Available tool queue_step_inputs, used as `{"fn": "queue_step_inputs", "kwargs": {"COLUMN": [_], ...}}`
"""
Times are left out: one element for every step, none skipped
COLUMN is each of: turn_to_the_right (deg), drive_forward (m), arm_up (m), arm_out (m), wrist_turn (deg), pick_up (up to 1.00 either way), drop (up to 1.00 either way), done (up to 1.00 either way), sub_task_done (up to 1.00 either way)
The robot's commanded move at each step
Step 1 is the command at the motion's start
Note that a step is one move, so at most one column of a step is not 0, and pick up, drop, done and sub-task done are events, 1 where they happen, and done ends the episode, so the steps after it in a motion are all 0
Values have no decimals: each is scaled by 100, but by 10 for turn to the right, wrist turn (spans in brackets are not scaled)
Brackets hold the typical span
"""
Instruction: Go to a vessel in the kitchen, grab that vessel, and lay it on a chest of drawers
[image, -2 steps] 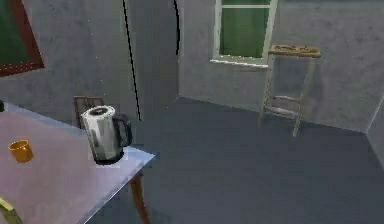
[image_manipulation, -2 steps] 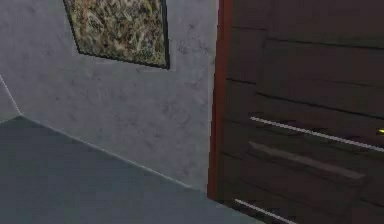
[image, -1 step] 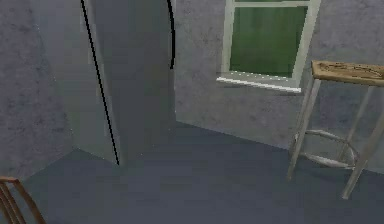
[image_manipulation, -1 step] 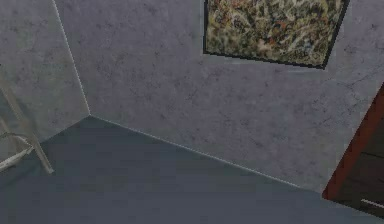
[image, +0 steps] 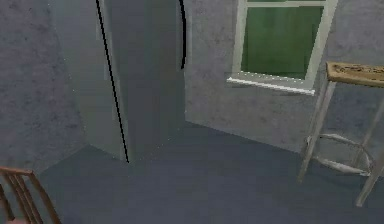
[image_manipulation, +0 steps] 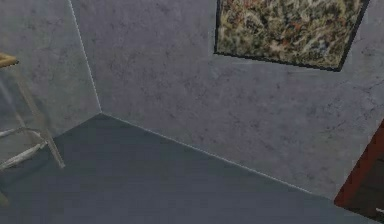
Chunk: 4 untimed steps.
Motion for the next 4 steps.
{"fn": "queue_step_inputs", "kwargs": {"turn_to_the_right": [0, -450, -150, 0], "drive_forward": [20, 0, 0, 35], "arm_up": [0, 0, 0, 0], "arm_out": [0, 0, 0, 0], "wrist_turn": [0, 0, 0, 0], "pick_up": [0, 0, 0, 0], "drop": [0, 0, 0, 0], "done": [0, 0, 0, 0], "sub_task_done": [0, 0, 0, 0]}}
